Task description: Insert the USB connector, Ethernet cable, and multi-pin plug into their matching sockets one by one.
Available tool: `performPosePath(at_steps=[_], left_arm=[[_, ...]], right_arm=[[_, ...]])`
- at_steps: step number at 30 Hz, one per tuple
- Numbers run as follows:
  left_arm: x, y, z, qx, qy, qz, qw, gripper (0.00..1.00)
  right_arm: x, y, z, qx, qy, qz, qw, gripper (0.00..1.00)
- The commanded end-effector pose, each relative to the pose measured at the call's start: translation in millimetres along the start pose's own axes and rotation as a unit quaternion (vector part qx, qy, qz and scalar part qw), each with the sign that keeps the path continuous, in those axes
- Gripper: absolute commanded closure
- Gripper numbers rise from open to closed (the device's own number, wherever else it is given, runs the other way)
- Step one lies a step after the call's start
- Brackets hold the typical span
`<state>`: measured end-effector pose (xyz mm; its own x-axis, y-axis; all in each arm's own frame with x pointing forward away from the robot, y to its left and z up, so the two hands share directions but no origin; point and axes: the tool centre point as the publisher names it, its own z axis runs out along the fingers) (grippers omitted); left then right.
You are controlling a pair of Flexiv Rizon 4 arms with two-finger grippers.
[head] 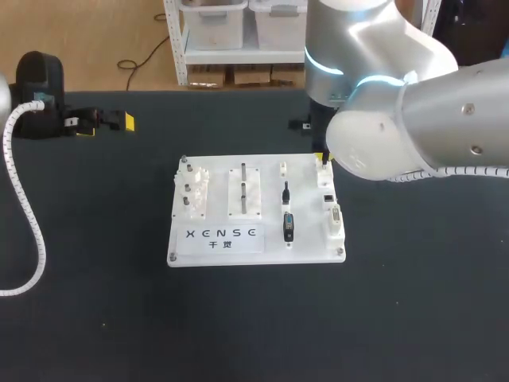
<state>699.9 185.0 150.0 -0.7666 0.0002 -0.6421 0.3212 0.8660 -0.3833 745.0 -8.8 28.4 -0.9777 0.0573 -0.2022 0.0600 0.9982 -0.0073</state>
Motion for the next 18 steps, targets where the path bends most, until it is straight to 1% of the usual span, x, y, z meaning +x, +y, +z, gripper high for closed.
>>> performPosePath(at_steps=[1,18], left_arm=[[0.0,0.0,0.0,0.000,0.000,0.000,1.000,0.00],[0.0,0.0,0.0,0.000,0.000,0.000,1.000,0.00]], right_arm=[[3.1,-1.3,6.6,-0.002,-0.005,-0.001,1.000,1.00],[-1.2,-2.4,-3.0,-0.006,-0.011,0.006,1.000,1.00]])
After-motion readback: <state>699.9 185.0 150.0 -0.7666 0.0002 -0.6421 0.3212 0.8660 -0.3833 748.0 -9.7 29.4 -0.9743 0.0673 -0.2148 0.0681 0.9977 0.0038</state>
